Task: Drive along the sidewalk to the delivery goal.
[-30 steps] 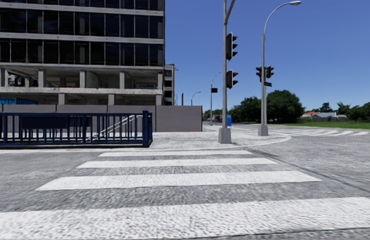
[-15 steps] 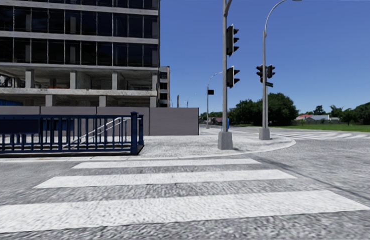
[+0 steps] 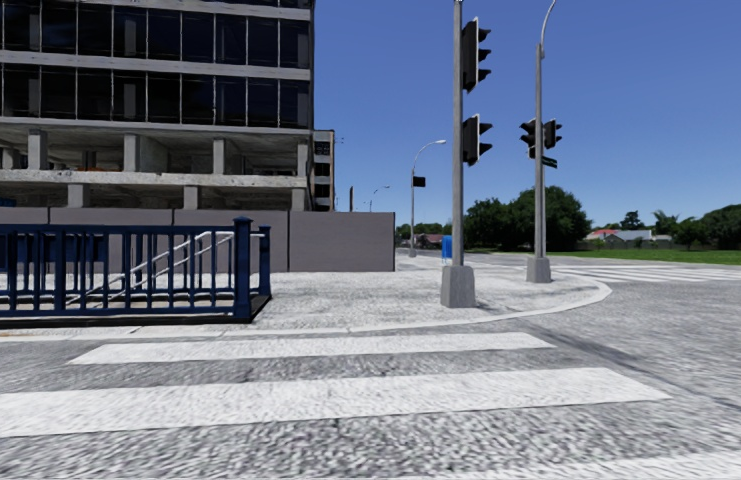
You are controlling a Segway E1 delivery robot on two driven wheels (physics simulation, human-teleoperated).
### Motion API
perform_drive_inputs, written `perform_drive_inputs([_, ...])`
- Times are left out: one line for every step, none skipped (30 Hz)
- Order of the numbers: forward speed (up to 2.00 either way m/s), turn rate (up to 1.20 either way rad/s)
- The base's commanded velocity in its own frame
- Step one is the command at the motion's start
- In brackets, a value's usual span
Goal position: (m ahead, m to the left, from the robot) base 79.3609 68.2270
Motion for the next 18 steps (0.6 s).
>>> perform_drive_inputs([1.54, 0.0])
perform_drive_inputs([1.54, 0.0])
perform_drive_inputs([1.54, 0.0])
perform_drive_inputs([1.54, 0.0])
perform_drive_inputs([1.54, 0.0])
perform_drive_inputs([1.54, 0.0])
perform_drive_inputs([1.54, 0.0])
perform_drive_inputs([1.54, 0.0])
perform_drive_inputs([1.54, 0.0])
perform_drive_inputs([1.54, 0.0])
perform_drive_inputs([1.54, 0.0])
perform_drive_inputs([1.54, 0.0])
perform_drive_inputs([1.54, 0.0])
perform_drive_inputs([1.54, 0.0])
perform_drive_inputs([1.54, 0.0])
perform_drive_inputs([1.54, 0.0])
perform_drive_inputs([1.54, 0.0])
perform_drive_inputs([1.54, 0.0])
